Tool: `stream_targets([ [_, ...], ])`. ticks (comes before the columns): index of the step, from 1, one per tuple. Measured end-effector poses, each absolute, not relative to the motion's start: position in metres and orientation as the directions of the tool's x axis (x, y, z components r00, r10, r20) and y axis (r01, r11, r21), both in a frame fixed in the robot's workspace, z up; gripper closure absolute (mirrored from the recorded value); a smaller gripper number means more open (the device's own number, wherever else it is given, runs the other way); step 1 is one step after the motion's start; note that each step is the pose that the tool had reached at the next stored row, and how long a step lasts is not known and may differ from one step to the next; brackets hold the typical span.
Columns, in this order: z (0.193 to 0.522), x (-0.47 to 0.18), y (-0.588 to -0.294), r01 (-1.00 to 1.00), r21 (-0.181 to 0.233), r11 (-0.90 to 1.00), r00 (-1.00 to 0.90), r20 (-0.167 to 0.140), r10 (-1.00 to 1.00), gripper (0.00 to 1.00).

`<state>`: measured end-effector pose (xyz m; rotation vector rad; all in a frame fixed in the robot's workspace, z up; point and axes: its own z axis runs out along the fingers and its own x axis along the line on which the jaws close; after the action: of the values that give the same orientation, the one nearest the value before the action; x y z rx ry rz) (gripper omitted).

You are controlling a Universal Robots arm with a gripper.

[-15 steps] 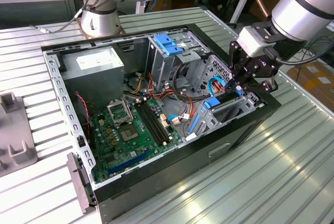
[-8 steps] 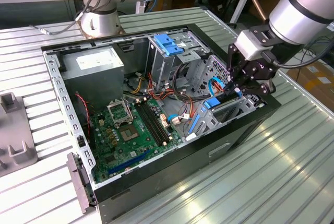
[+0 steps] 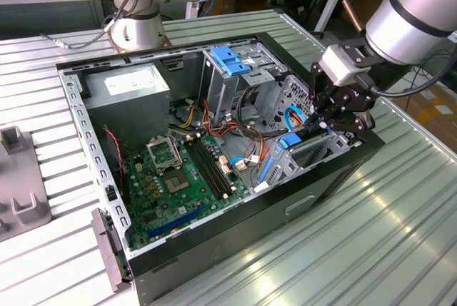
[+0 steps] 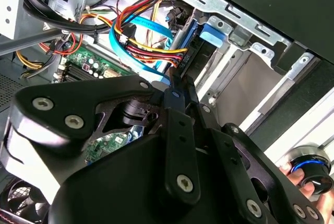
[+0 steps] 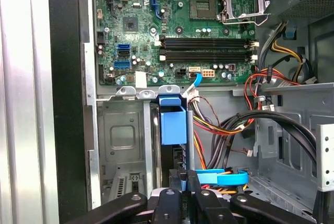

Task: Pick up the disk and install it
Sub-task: 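Insert the second disk wire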

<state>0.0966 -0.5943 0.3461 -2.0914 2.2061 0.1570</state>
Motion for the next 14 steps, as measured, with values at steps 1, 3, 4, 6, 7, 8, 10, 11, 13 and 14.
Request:
stream_targets([
  [1, 0.3461, 0.0966, -0.5941, -0.999, 0.008, 0.053, -0.053, -0.141, -0.989, 0.84],
  [3, 0.3461, 0.0966, -0.5937, -0.999, 0.008, 0.052, -0.052, -0.141, -0.989, 0.84],
  [4, 0.3461, 0.0967, -0.5935, -0.999, 0.008, 0.052, -0.052, -0.141, -0.989, 0.84],
  [6, 0.3447, 0.0969, -0.5934, -0.999, 0.008, 0.051, -0.052, -0.141, -0.989, 0.84],
  [7, 0.3440, 0.0969, -0.5934, -0.999, 0.008, 0.051, -0.052, -0.141, -0.989, 0.84],
  [8, 0.3435, 0.0969, -0.5934, -0.999, 0.008, 0.051, -0.051, -0.140, -0.989, 0.84],
  [10, 0.3419, 0.0969, -0.5937, -0.999, 0.008, 0.051, -0.051, -0.141, -0.989, 0.84],
  [11, 0.3418, 0.0969, -0.5938, -0.999, 0.008, 0.051, -0.051, -0.141, -0.989, 0.84],
  [13, 0.3416, 0.0969, -0.5950, -0.999, 0.008, 0.050, -0.051, -0.141, -0.989, 0.84],
  [14, 0.3416, 0.0969, -0.5952, -0.999, 0.008, 0.050, -0.051, -0.141, -0.989, 0.84],
])
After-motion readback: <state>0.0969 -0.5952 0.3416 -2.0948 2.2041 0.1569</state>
